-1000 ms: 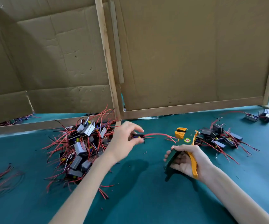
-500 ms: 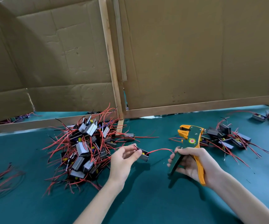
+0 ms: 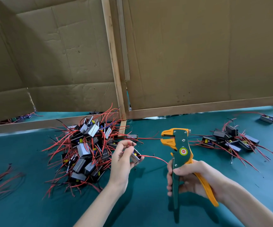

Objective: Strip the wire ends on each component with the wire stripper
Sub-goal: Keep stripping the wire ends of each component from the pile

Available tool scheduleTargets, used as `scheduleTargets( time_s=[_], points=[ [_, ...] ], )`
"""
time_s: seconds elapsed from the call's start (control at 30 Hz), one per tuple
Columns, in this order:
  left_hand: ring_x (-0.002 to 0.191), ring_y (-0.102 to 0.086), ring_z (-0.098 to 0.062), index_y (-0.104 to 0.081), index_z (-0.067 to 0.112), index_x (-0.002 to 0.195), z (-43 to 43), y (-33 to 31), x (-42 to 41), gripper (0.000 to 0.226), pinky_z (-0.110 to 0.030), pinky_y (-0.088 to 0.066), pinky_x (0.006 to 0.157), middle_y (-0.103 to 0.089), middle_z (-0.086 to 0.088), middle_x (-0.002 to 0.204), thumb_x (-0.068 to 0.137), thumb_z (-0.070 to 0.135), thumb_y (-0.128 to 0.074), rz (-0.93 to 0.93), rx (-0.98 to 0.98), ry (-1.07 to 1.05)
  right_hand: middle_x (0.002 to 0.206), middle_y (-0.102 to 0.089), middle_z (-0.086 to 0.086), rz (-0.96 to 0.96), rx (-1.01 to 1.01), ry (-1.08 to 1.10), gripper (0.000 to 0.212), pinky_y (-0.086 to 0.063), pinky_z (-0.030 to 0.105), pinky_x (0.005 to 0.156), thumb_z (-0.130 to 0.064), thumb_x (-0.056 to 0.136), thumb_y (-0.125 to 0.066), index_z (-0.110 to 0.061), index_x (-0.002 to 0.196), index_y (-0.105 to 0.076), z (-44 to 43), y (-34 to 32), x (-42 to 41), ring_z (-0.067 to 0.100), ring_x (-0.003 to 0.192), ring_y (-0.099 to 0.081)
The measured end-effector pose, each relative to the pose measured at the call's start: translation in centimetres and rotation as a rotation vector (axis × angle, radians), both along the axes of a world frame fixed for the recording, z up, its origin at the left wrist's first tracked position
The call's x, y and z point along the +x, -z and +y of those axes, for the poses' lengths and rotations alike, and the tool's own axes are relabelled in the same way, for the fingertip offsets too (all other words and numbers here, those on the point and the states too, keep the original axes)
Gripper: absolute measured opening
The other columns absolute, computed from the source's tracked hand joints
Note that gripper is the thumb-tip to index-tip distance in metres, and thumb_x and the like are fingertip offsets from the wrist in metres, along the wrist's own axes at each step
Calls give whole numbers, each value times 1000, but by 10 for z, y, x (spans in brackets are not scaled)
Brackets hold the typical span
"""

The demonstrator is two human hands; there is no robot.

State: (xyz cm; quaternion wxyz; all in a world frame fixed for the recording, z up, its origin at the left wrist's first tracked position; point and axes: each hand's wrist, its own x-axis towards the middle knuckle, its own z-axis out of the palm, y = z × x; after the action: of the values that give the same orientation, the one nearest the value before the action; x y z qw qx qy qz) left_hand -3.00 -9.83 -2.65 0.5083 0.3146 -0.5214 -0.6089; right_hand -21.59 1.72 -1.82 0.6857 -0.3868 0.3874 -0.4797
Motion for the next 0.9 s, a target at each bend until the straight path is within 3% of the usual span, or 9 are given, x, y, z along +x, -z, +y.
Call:
scheduleTargets(
  time_s=[0.1, 0.2, 0.37, 0.5, 0.63, 0.73, 0.9],
  points=[
    [63, -49, -10, -60, 20, 78, 1, -4, 0, 31, -32, -56, 66, -50, 4, 71, 98, 5, -42, -31, -22, 17, 86, -61, 25, 9, 21, -53, 25, -53, 52, 82, -11, 69, -75, 0, 89, -64, 0, 2, 4, 39, 81, -62],
    [79, -57, -8, -60, 31, 74, 2, -5, 1, 36, -25, -49, 66, -61, 11, 82, 99, 12, -44, -123, -79, 38, 86, -62, 25, 16, 33, -60, 23, -53, 51, 82, -10, 70, -73, 0, 88, -64, 1, 3, 5, 39, 81, -63],
    [76, -58, -11, -56, 14, 88, 3, -13, 3, 8, -21, -45, 71, -55, 17, 67, 96, 12, -54, -376, -388, 112, 84, -63, 24, 62, 9, -52, 27, -54, 49, 80, -14, 68, -79, -2, 87, -65, 0, 3, 6, 38, 80, -64],
    [68, -45, -9, -57, 13, 89, -13, -52, -8, 6, -23, -47, 69, -51, 4, 75, 94, 11, -58, -505, -592, 208, 82, -63, 24, 40, -2, 40, 26, -55, 49, 78, -13, 64, -78, -2, 84, -65, -3, 3, 3, 38, 78, -65],
    [62, -50, 2, -53, 19, 94, -23, -85, -23, 6, -26, -56, 60, -51, 1, 80, 99, 16, -51, -494, -524, 273, 80, -61, 24, -36, -1, 156, 27, -56, 48, 73, -11, 59, -76, 0, 81, -66, -3, 0, -1, 38, 74, -64],
    [63, -53, -3, -48, 18, 93, -26, -86, -29, 6, -25, -50, 57, -59, -4, 86, 100, 17, -48, -452, -490, 274, 80, -61, 24, -65, -23, 188, 28, -56, 48, 72, -10, 57, -77, 0, 81, -67, -2, -3, -2, 38, 73, -64],
    [66, -56, -7, -53, 16, 89, -28, -70, -26, 8, -25, -49, 60, -58, -11, 79, 96, 14, -54, -470, -433, 361, 81, -62, 25, -37, -50, 165, 26, -56, 48, 73, -11, 61, -76, -1, 83, -67, -2, -3, -1, 38, 75, -64]
  ],
)
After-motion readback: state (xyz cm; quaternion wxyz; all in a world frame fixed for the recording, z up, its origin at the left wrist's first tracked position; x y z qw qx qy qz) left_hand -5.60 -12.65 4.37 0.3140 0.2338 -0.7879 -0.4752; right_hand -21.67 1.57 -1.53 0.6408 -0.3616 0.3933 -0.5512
